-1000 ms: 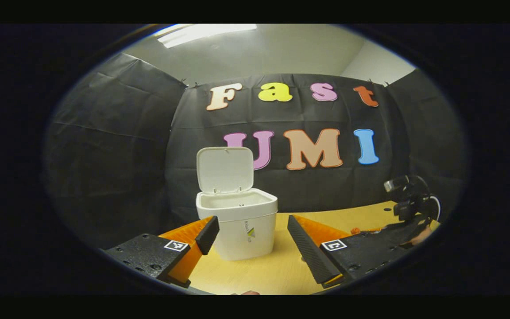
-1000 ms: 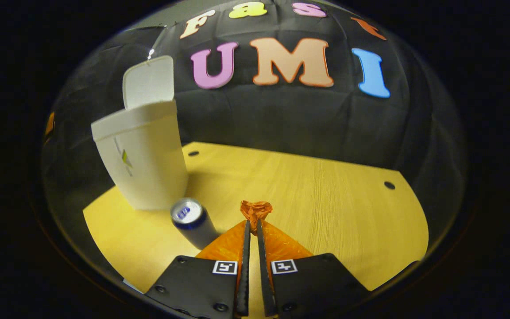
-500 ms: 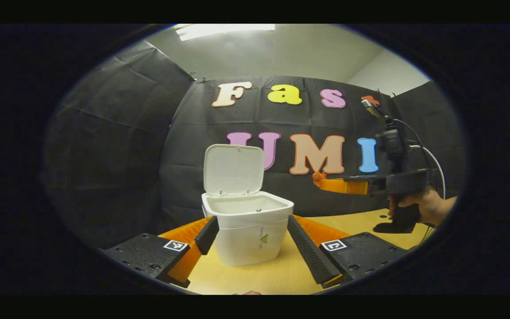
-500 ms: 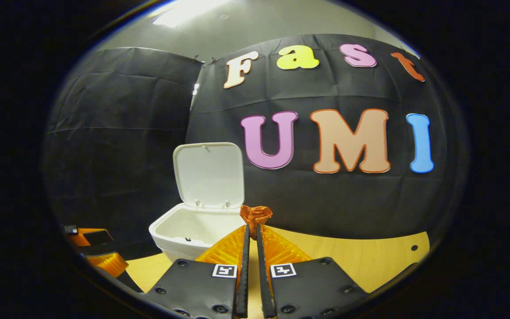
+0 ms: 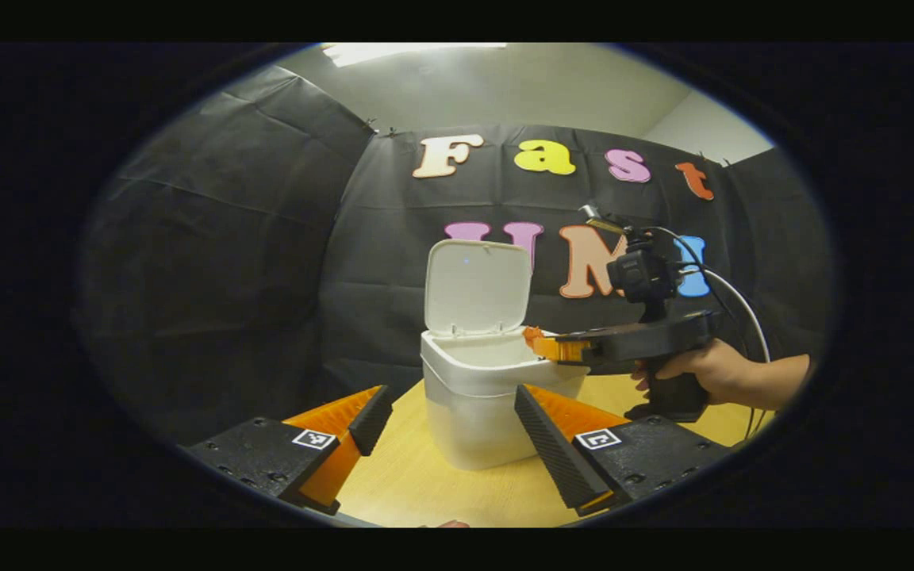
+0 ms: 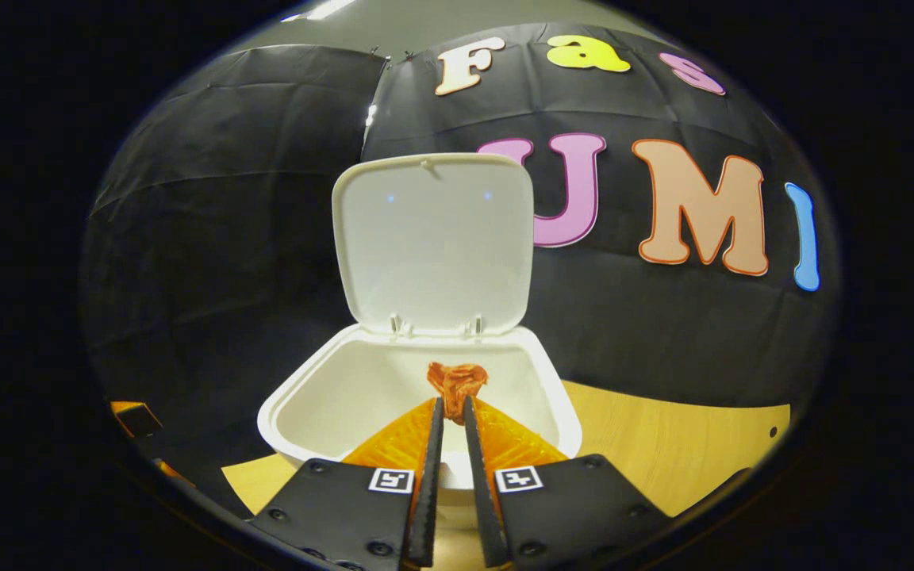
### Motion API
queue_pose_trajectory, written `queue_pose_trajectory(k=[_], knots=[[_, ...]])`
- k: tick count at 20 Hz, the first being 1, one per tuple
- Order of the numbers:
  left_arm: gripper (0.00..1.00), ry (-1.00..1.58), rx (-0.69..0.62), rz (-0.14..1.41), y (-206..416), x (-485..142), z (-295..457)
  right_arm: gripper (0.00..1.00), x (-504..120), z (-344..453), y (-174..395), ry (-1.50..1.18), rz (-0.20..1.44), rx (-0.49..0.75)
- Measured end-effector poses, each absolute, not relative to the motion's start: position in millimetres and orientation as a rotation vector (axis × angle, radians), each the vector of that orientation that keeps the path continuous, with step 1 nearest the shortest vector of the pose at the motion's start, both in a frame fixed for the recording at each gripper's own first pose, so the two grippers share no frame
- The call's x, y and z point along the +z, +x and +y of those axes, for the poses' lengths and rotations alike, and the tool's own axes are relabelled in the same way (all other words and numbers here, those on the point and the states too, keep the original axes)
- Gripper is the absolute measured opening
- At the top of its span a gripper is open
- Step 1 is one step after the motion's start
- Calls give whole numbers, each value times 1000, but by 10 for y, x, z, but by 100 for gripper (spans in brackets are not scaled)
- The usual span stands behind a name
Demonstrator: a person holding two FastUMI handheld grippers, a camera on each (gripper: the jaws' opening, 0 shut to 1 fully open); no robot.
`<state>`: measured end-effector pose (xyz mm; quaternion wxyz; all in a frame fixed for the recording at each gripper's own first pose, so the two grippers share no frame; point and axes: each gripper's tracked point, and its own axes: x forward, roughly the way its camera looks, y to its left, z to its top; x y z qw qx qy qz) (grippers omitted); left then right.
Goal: Press the lid of the desktop garbage bin to open it, pick up the crumpled paper on the desktop and throw it into the bin, then pick up the pop can on the desktop and drop it into the bin, and finally close the garbage bin lid.
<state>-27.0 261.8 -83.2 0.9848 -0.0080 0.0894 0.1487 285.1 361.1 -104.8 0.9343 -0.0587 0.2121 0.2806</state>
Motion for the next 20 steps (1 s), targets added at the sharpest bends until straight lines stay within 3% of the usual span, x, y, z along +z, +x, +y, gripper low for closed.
queue_pose_trajectory(k=[3,6,12,20], knots=[[93,-18,285,183,-216,-862,2553,75,-1096,3521,2860,-124,441,567],[93,-19,256,175,-125,-853,2380,82,-740,3364,2766,-100,346,560],[93,-20,145,167,169,-949,1715,87,319,2335,2516,-133,43,439],[92,-42,-2,186,562,-1334,680,90,536,425,2045,-133,17,185]])
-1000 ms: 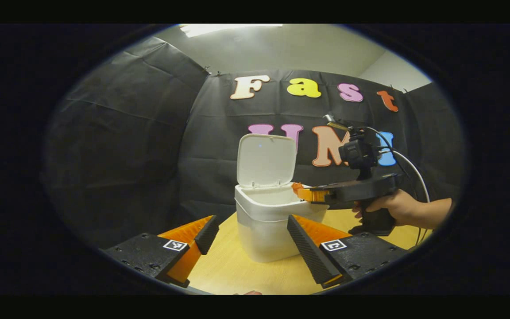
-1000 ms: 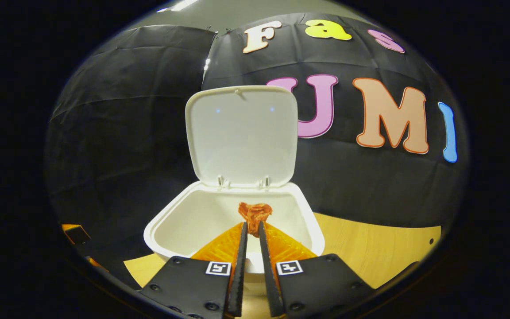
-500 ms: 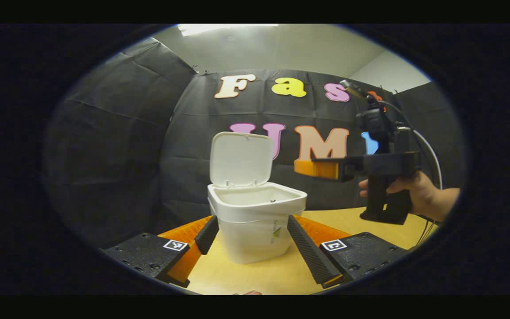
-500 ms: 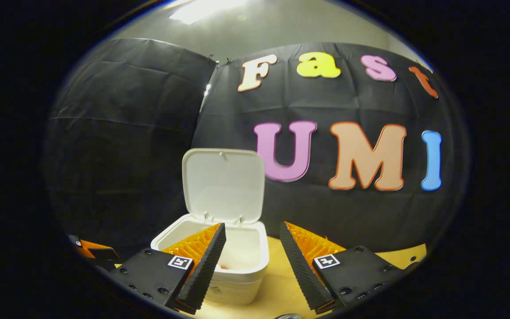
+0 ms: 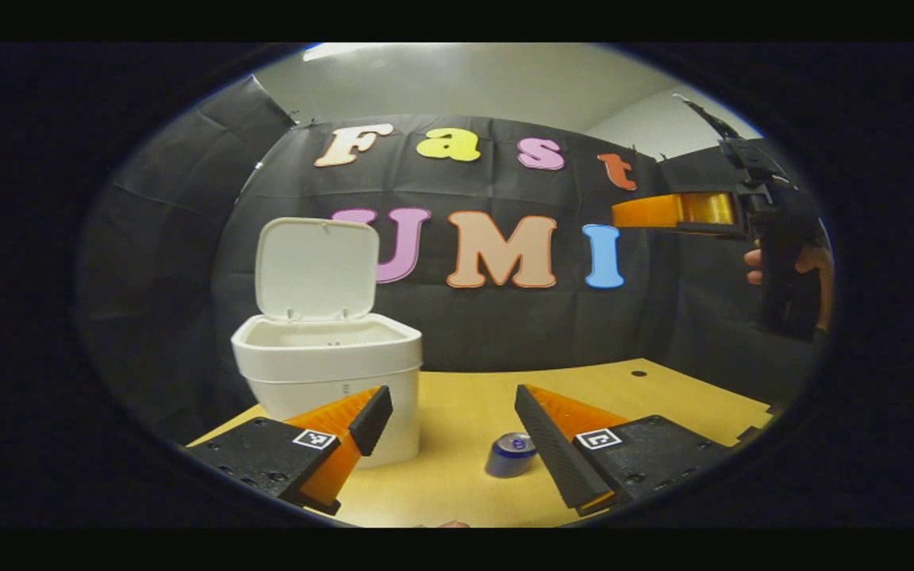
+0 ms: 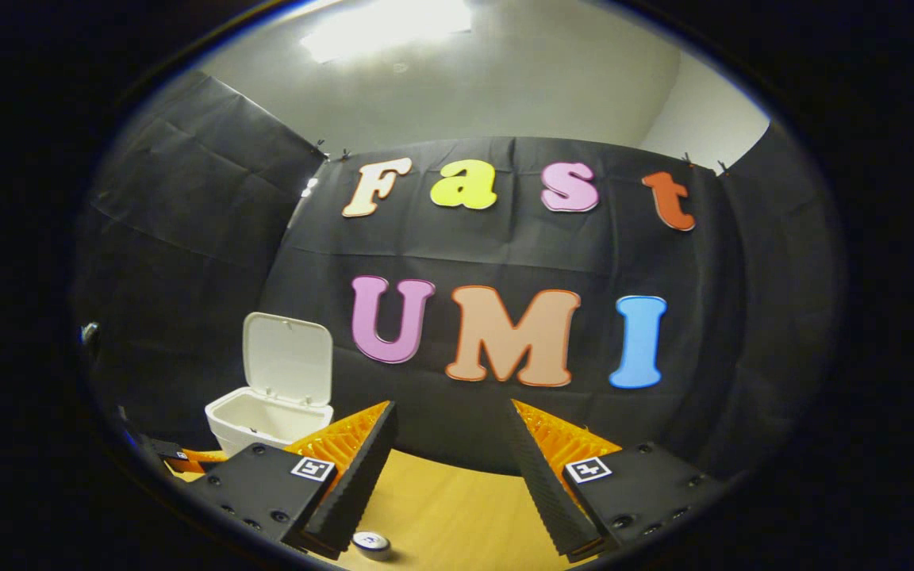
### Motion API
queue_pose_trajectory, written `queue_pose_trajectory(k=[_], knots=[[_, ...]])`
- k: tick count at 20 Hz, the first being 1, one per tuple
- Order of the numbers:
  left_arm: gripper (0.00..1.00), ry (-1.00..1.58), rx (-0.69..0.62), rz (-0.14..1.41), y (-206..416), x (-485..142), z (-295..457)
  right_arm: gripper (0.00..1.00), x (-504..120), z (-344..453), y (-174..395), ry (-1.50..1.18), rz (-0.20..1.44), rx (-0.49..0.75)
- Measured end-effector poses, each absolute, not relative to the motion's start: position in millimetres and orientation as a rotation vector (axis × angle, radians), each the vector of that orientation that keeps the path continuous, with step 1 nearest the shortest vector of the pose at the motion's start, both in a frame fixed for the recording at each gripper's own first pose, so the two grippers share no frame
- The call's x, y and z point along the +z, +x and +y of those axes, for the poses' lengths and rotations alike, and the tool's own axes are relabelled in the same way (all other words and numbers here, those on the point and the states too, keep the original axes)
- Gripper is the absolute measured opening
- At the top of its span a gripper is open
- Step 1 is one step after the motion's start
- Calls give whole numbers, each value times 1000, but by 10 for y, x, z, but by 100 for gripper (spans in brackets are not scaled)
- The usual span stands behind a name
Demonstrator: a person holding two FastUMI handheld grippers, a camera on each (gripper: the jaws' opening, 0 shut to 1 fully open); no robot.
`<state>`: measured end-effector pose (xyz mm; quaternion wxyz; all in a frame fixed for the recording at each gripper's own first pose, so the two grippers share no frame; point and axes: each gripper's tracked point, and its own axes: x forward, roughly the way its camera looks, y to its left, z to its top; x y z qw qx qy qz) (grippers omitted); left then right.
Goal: Press the lid of the desktop garbage bin to open it, pick up the crumpled paper on the desktop and throw it into the bin, then pick up the pop can on the desktop and drop it into the bin, and finally close the garbage bin lid.
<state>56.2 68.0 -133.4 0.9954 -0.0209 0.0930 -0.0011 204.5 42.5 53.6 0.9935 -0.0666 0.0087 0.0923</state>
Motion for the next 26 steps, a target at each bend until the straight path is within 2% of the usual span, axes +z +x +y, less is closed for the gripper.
queue_pose_trajectory(k=[10,14,18,19,21,22,23,24,25,26], knots=[[94,-11,-19,343,895,-2687,20,91,-293,-1401,1409,-70,248,-103],[94,-12,8,403,1031,-3147,15,91,-547,-1628,1233,-73,327,-142],[95,13,52,496,1070,-3518,106,91,-633,-1604,1111,-131,369,-117],[95,17,60,504,1084,-3553,126,91,-614,-1578,1100,-144,370,-109],[77,15,59,491,1102,-3502,149,92,-585,-1517,1084,-155,368,-90],[76,8,60,487,1090,-3434,158,96,-581,-1505,1086,-154,367,-83],[75,0,51,480,1076,-3329,135,92,-576,-1470,1081,-152,366,-76],[74,-1,49,462,1069,-3162,162,96,-567,-1440,1082,-153,362,-72],[74,-2,49,433,1065,-2935,185,92,-532,-1403,1075,-150,356,-64],[74,-3,43,381,1105,-2656,192,92,-486,-1364,1073,-144,346,-55]])
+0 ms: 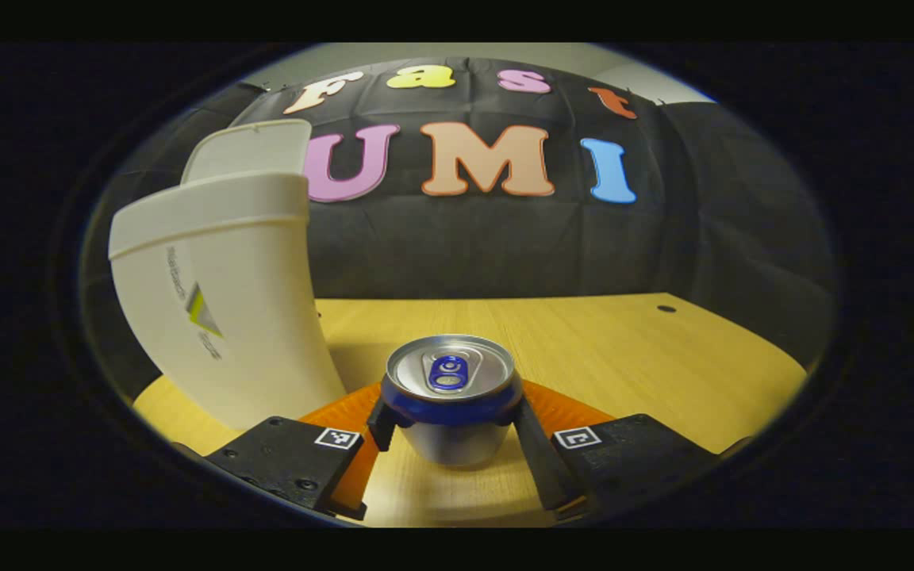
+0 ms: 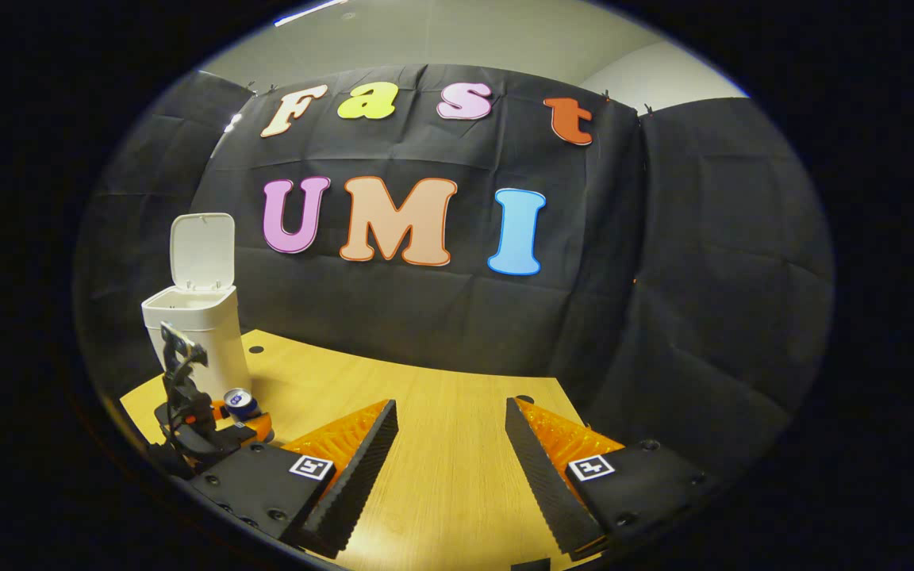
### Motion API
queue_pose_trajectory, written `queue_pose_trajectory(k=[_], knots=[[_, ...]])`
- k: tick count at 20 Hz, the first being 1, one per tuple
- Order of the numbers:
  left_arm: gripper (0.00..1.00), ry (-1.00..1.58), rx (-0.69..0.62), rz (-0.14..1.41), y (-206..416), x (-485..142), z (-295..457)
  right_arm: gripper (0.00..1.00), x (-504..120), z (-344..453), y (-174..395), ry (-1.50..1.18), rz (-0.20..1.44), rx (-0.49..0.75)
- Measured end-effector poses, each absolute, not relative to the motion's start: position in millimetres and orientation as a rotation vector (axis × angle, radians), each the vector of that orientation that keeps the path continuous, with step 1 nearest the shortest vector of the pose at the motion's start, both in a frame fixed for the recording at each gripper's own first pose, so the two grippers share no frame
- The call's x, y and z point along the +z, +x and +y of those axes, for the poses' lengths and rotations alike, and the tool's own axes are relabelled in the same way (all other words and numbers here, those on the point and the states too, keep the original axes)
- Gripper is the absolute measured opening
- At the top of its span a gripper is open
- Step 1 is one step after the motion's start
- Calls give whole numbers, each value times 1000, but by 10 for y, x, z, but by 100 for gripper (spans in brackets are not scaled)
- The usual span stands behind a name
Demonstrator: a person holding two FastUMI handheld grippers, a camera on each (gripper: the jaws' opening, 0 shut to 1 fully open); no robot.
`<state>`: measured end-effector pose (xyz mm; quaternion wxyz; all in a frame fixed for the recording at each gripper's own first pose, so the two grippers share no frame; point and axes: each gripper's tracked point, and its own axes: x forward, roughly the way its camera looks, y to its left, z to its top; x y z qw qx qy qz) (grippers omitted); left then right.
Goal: Press the lid of the desktop garbage bin to open it, pick up the crumpled paper on the desktop and throw it into the bin, then pick up the pop can on the desktop and drop it into the bin, and finally close the garbage bin lid.
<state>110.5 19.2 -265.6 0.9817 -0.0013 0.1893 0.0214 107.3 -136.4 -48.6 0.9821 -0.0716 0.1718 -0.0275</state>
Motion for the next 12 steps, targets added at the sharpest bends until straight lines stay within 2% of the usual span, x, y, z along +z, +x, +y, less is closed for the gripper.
queue_pose_trajectory(k=[3,8,12], knots=[[73,9,37,274,1256,-1866,294,92,-411,-1281,1080,-118,320,-44],[72,51,102,122,1562,-751,803,92,-300,-1207,1119,-16,279,-54],[72,107,185,52,1764,-329,1356,92,-282,-1200,1140,31,260,-80]])
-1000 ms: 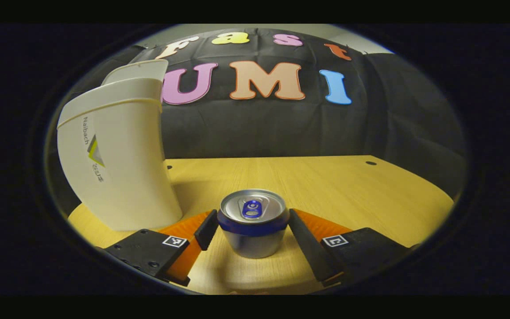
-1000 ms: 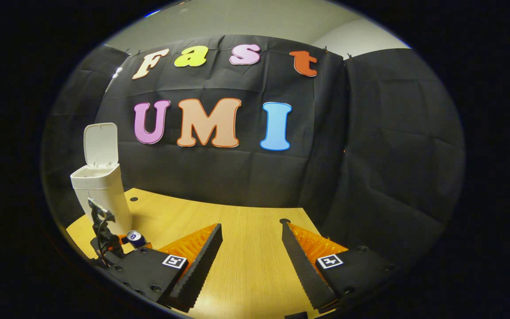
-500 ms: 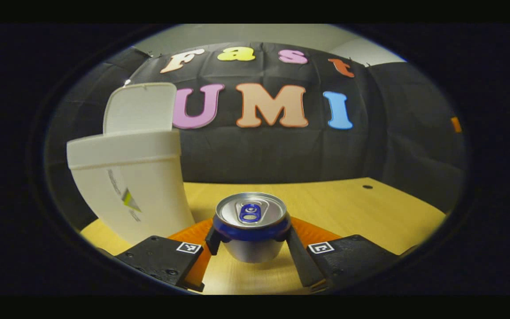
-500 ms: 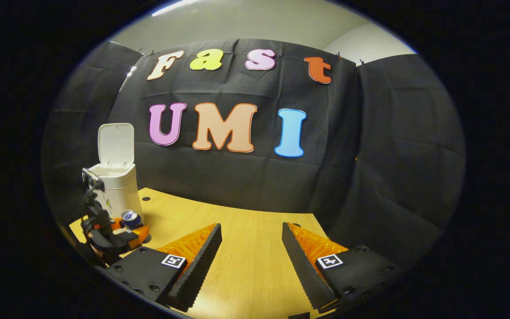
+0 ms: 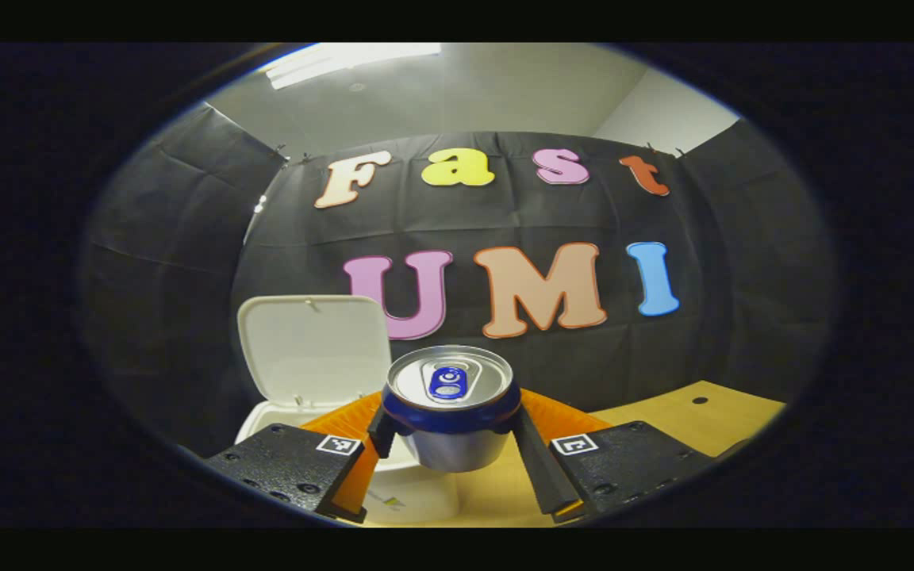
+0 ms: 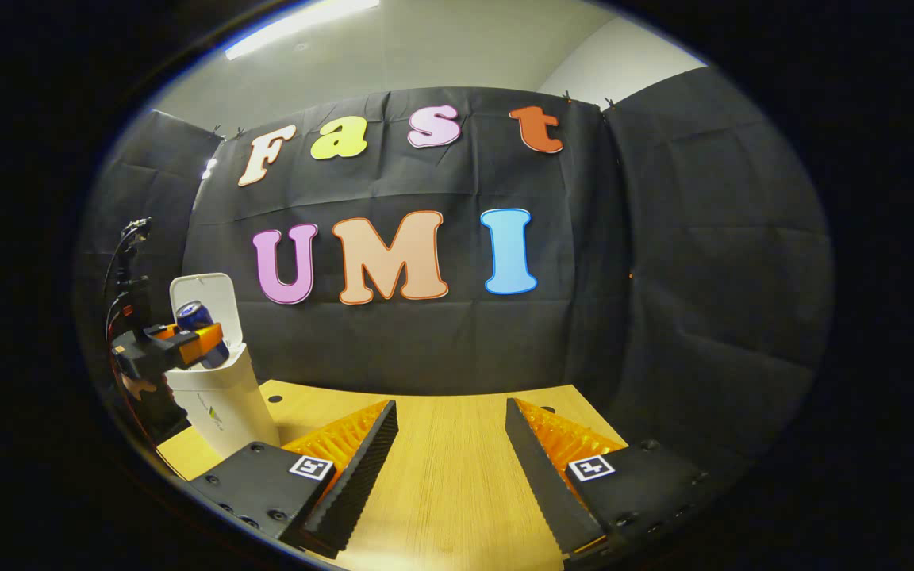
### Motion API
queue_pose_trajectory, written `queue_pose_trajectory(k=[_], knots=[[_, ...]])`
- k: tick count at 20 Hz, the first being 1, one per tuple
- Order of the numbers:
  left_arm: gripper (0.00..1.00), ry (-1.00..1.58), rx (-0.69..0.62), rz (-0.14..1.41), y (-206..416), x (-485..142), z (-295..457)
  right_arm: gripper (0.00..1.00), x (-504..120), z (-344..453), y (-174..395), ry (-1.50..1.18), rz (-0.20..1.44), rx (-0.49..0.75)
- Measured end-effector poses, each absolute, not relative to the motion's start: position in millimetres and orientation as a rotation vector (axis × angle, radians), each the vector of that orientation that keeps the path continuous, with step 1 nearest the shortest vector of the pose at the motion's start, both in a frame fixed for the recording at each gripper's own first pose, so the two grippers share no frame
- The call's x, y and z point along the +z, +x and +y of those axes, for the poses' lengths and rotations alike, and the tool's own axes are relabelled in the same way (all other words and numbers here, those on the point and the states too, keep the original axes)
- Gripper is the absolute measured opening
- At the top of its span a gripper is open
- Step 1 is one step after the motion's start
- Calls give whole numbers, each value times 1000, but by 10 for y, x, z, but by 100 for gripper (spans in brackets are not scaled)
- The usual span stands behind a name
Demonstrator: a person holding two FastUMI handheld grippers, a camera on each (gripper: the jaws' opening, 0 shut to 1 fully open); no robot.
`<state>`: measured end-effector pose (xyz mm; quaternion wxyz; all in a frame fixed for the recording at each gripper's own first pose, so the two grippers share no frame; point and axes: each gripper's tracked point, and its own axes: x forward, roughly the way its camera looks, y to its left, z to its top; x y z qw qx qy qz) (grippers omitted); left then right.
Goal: Press the lid of the desktop garbage bin to open it, pick up the crumpled paper on the desktop and throw it into the bin, then pick up the pop can on the desktop and drop it into the bin, and finally close the garbage bin lid.
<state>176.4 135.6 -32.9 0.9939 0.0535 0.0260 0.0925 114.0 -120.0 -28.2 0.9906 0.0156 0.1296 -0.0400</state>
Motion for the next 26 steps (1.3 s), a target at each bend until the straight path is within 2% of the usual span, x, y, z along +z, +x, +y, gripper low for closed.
queue_pose_trajectory(k=[4,9,11,12,13,14,18,19,20,22,25,26], knots=[[73,129,288,117,1904,-581,2001,92,-321,-1149,1138,53,273,-98],[75,72,343,350,1841,-1394,2429,92,-295,-1048,1150,47,273,-109],[80,17,353,296,1868,-1306,2419,92,-266,-1018,1156,36,272,-107],[78,28,351,293,1823,-1289,2401,92,-272,-1011,1151,31,271,-106],[84,41,357,302,1827,-1333,2409,92,-267,-998,1156,30,270,-104],[90,52,352,289,1839,-1280,2403,92,-258,-988,1160,31,268,-100],[91,105,349,205,1877,-843,2366,92,-244,-983,1170,35,258,-91],[94,119,348,180,1925,-666,2368,92,-259,-986,1168,38,259,-88],[91,126,353,152,1971,-463,2375,92,-268,-977,1172,41,259,-84],[94,136,352,86,2119,-33,2414,92,-322,-958,1170,50,268,-77],[91,152,385,-3,2338,521,2619,92,-386,-930,1148,69,276,-70],[94,159,395,-24,2428,676,2703,92,-404,-925,1143,73,279,-69]])
